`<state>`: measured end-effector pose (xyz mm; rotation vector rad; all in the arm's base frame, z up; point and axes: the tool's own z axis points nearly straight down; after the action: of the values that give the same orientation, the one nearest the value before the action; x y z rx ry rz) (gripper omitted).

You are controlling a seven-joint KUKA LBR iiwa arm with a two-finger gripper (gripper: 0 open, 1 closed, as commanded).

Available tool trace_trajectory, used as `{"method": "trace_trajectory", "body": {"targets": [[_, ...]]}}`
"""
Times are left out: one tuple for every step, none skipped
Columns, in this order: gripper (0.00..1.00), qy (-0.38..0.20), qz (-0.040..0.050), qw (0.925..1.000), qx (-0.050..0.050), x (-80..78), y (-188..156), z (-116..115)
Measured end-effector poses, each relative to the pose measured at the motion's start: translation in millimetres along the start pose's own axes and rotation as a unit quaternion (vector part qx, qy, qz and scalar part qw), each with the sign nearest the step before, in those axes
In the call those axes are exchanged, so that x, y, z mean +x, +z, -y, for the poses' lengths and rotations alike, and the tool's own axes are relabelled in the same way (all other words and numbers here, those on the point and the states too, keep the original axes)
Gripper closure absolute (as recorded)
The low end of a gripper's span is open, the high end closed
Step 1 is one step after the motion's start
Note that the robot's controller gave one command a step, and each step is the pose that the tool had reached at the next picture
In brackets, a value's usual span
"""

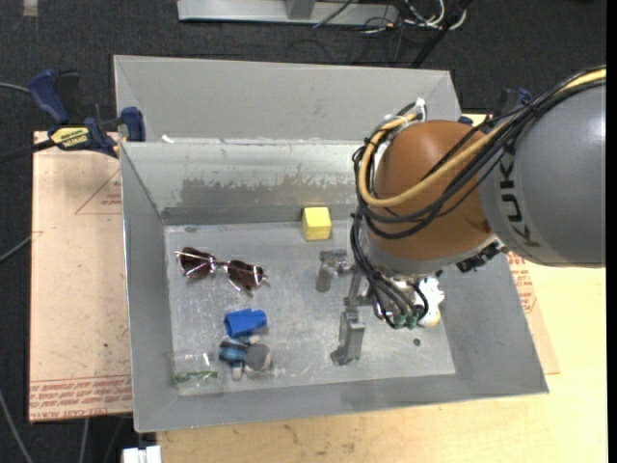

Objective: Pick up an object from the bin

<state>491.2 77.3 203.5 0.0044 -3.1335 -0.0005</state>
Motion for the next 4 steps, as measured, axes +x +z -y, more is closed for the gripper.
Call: {"method": "trace_trajectory", "body": {"targets": [[0.00,0.002,0.0041,1.0000,0.000,-1.7,-4,1],[0.00,-0.061,0.0060,0.9981,0.000,-11.2,45,-34],[0.00,-0.207,0.0047,0.9784,0.000,-12.9,46,-82],[0.00,-0.057,0.0042,0.9984,0.000,-17.1,62,-84]]}}
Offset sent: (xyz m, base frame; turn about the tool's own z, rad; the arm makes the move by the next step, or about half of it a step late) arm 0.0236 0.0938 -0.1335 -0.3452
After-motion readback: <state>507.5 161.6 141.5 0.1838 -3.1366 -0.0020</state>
